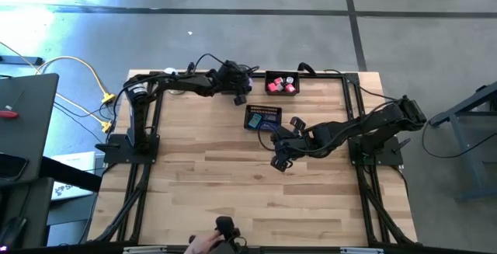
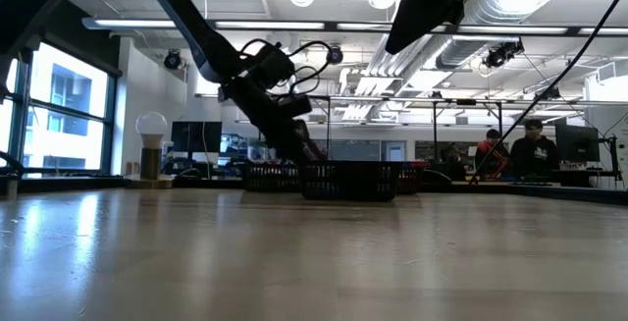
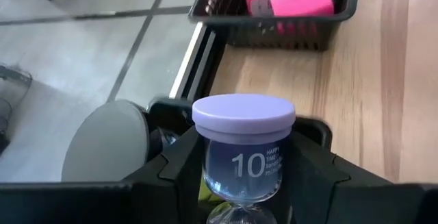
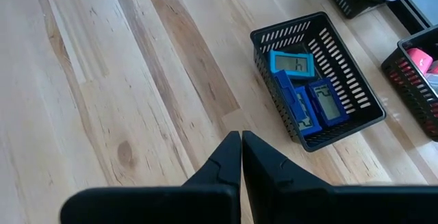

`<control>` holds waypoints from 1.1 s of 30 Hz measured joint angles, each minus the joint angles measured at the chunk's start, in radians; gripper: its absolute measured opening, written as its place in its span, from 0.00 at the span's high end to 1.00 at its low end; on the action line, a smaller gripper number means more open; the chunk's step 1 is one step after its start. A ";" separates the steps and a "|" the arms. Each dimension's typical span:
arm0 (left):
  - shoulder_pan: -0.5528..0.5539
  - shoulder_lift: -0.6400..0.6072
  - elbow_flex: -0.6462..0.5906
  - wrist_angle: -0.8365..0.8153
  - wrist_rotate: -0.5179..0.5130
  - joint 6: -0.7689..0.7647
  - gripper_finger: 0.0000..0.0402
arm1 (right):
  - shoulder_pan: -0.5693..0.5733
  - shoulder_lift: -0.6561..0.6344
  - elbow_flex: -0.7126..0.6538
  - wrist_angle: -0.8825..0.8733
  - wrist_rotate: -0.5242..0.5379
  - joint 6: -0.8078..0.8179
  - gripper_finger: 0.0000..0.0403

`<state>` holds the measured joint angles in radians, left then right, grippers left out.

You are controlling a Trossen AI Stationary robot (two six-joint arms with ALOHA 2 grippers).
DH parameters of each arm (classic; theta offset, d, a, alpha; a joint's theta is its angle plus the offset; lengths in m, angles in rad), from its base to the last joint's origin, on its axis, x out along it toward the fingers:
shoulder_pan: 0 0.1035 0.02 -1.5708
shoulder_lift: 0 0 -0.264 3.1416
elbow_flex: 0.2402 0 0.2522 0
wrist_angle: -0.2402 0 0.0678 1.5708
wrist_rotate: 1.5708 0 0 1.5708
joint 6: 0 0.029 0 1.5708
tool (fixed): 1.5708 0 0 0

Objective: Pick & Place Office items
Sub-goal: Adjust the hourglasses on the top left black bin

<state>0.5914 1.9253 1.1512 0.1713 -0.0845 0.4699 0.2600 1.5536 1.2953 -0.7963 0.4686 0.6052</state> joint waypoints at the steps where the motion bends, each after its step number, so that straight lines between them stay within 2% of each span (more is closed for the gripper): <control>1: 0.000 -0.010 -0.002 -0.006 0.000 -0.004 0.62 | 0.000 0.000 0.000 0.000 0.000 0.000 1.00; 7: 0.004 -0.059 -0.005 -0.032 0.015 -0.073 0.62 | 0.000 0.000 0.000 -0.001 0.000 -0.007 1.00; 10: 0.005 -0.062 -0.004 -0.033 0.053 -0.094 0.62 | 0.000 0.000 0.000 -0.002 0.000 -0.010 1.00; 18: 0.005 -0.062 -0.004 -0.025 0.077 -0.132 0.62 | 0.000 0.000 0.000 -0.002 0.000 -0.026 1.00; 22: 0.012 -0.062 -0.004 -0.017 0.138 -0.150 0.62 | 0.000 0.000 0.000 -0.002 0.000 -0.027 1.00; 33: 0.009 -0.064 -0.003 0.009 0.138 -0.150 0.62 | 0.000 0.000 0.000 -0.002 0.000 -0.034 1.00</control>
<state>0.6005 1.8612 1.1481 0.1800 0.0540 0.3199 0.2600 1.5536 1.2953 -0.7979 0.4686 0.5716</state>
